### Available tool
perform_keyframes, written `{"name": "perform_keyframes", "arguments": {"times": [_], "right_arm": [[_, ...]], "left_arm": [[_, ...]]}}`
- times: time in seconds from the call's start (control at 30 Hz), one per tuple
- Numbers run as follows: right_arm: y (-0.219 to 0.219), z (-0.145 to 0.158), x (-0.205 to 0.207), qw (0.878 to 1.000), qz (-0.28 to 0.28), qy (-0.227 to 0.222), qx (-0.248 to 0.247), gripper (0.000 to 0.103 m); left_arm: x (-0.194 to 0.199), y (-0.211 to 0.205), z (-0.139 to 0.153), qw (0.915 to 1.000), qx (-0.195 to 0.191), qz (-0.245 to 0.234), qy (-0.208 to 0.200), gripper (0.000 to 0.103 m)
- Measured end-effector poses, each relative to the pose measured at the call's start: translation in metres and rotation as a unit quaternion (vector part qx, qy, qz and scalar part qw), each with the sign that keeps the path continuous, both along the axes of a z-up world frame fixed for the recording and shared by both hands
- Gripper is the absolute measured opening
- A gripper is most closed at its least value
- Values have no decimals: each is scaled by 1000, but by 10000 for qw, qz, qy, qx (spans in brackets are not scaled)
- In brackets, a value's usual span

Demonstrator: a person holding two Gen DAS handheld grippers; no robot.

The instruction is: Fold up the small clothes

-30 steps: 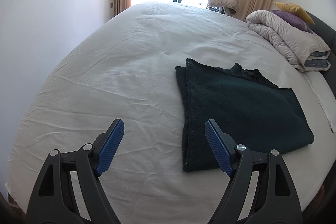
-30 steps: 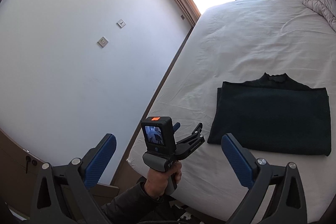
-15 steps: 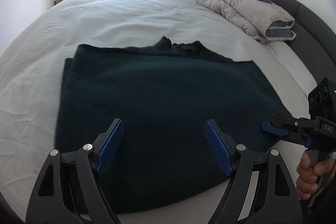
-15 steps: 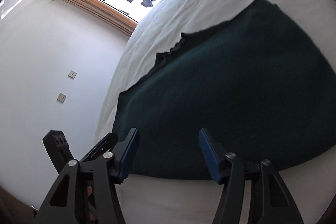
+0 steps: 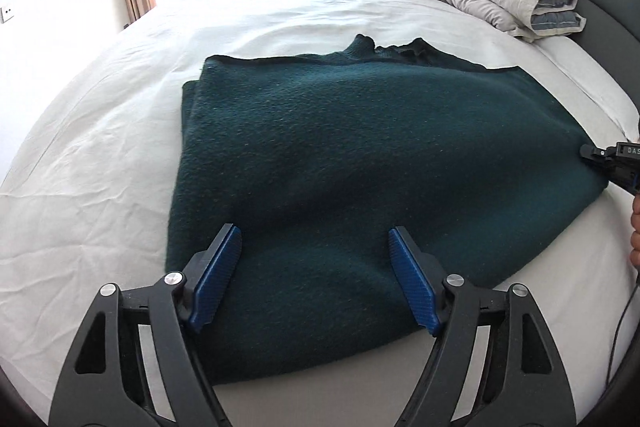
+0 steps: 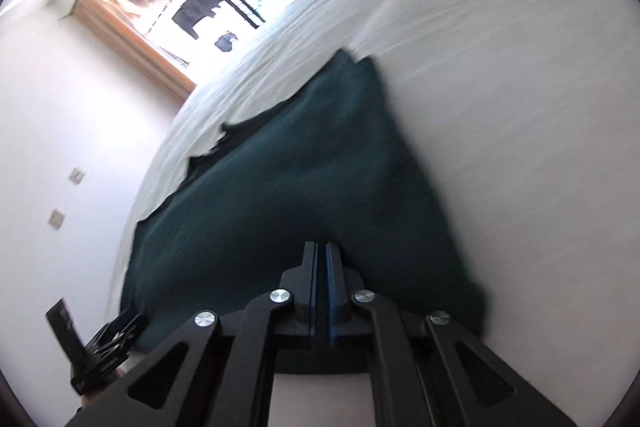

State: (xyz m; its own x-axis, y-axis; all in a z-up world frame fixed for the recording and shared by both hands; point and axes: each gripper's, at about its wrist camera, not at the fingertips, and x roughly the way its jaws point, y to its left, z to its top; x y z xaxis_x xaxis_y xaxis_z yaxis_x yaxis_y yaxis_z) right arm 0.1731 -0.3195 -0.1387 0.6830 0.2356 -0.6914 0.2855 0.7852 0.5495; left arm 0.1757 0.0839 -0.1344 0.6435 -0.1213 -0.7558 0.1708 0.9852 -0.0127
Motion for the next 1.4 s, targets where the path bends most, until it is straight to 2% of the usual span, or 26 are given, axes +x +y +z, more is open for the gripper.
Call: {"name": "perform_keyframes", "arguments": {"times": [0.03,0.07,0.1,0.13,0.2,0.3,0.37,0.43,0.47,0.5,0.53,0.57,0.63,0.7,0.77,0.83,0.93,1.0,1.13,1.17,1.2,1.23,1.27,1.33,1.4], "right_arm": [[-7,7,-5,9999,-129,-56,-47,8],[-10,16,-11,9995,-246,-138,-121,21],[-8,26,-16,9992,-252,-262,-172,28],[1,35,-18,9989,-148,-376,-225,37],[34,47,-14,9980,307,-507,-207,45],[91,43,0,9901,1217,-629,321,46],[125,33,8,9845,1583,-559,515,46],[142,16,16,9821,1783,-364,487,46],[143,4,17,9836,1760,-150,362,46],[136,-5,18,9847,1708,-59,349,38],[124,-10,19,9847,1682,-73,457,22],[110,-9,15,9873,1531,-28,434,16],[70,-6,15,9947,991,6,289,15],[27,1,12,9996,216,167,-32,19],[2,16,15,9998,-141,62,-140,28],[1,33,26,9997,-28,-216,-98,37],[32,51,59,9974,520,-493,-58,53],[58,50,89,9935,972,-561,186,56],[86,20,136,9903,1246,-293,546,57],[84,10,144,9908,1179,-153,652,57],[80,-1,151,9925,1041,16,638,56],[72,-8,154,9934,935,62,659,48],[62,-14,155,9934,855,26,758,34],[37,-22,153,9932,576,10,1014,23],[10,-24,143,9946,224,-50,1016,14]], "left_arm": [[-2,5,2,10000,-6,79,-19,68],[-5,9,6,9998,19,204,-47,64],[-9,14,11,9993,64,355,-107,64],[-11,18,17,9988,23,456,-161,64],[-10,12,29,9985,-126,484,-230,63],[-10,-22,41,9993,-205,53,-306,63],[-2,-44,34,9994,-224,-227,-162,63],[7,-49,16,9999,-57,-115,14,62],[11,-45,5,9998,-63,-21,178,59],[11,-37,-1,9997,-154,11,193,58],[10,-32,-4,9998,-181,5,129,58],[9,-26,-4,9999,-115,3,106,58],[5,-11,1,9999,25,99,36,58],[5,11,7,9994,-40,332,20,53],[11,26,19,9982,-200,549,-121,53],[22,27,30,9975,-164,619,-287,53],[49,21,36,9980,-233,507,-286,53],[68,9,37,9986,-134,436,-282,53],[98,-6,27,9983,386,416,-137,53],[105,-5,18,9971,586,492,3,53],[113,-4,10,9968,567,553,142,53],[115,4,4,9970,436,620,170,53],[115,9,-1,9966,432,688,162,53],[113,12,-6,9971,409,632,71,53],[113,8,-9,9966,535,628,27,53]]}}
